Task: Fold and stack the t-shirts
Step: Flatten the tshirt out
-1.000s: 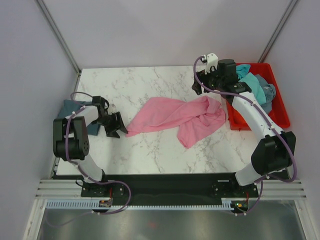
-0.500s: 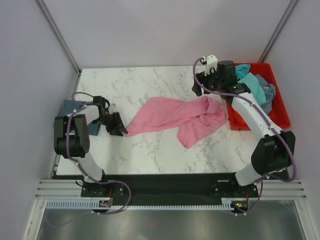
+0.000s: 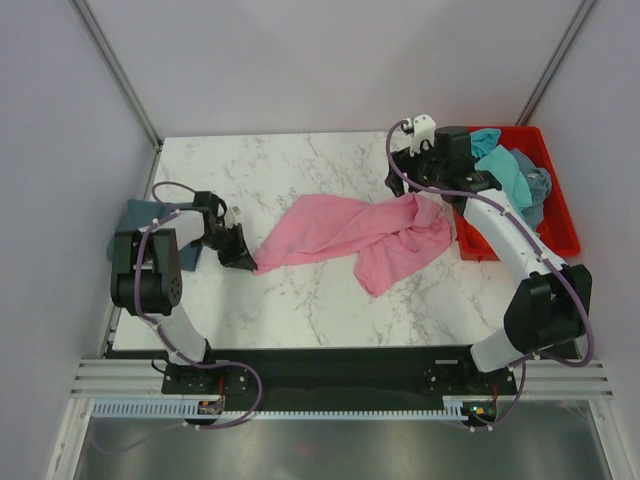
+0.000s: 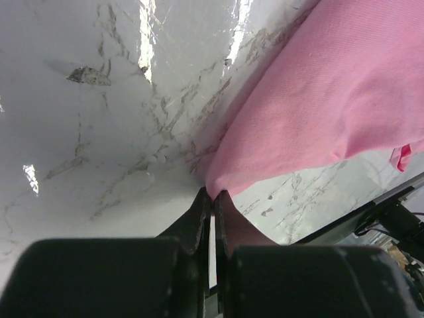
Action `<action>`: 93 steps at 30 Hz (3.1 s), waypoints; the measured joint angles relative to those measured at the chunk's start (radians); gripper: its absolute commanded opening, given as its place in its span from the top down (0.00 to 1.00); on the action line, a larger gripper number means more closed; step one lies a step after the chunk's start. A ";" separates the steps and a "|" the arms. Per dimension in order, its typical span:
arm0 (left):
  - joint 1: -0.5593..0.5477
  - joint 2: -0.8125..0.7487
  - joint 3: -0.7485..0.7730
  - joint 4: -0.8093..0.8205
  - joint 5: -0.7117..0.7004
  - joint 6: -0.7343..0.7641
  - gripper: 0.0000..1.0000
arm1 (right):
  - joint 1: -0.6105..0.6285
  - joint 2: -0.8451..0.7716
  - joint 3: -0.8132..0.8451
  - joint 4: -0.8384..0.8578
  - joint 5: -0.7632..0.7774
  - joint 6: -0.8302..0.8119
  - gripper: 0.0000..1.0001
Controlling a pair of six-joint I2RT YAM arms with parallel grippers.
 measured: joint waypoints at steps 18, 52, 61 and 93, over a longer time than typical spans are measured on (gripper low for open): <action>-0.001 -0.215 0.132 -0.062 -0.074 0.073 0.98 | 0.045 0.314 -0.012 -0.108 0.076 -0.284 0.17; -0.001 -0.200 0.251 -0.084 -0.077 0.077 0.98 | 0.042 -0.080 -0.364 -0.142 0.083 -0.481 0.40; -0.001 -0.198 0.252 -0.085 -0.077 0.077 0.98 | 0.042 0.034 -0.388 -0.158 0.059 -0.554 0.44; -0.001 -0.198 0.252 -0.085 -0.077 0.077 0.98 | 0.042 0.152 -0.324 -0.098 0.090 -0.570 0.53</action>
